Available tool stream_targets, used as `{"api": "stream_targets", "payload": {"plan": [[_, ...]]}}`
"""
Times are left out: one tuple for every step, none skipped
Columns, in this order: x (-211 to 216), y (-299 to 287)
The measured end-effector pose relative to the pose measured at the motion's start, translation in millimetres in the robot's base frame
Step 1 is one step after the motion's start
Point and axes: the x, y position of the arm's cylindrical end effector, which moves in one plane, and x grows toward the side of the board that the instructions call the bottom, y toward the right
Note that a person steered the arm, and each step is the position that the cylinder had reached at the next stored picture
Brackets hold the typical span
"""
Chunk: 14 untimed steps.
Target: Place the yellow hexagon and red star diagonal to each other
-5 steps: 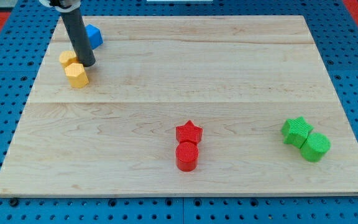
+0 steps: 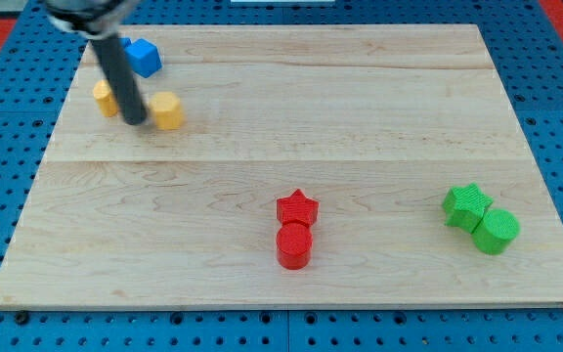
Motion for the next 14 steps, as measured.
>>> {"api": "stream_targets", "payload": {"plan": [[39, 22], [24, -50], [-35, -34], [-28, 36], [-5, 45], [47, 71], [143, 88], [183, 82], [201, 175], [186, 181], [133, 180], [91, 169], [100, 187], [75, 166]]}}
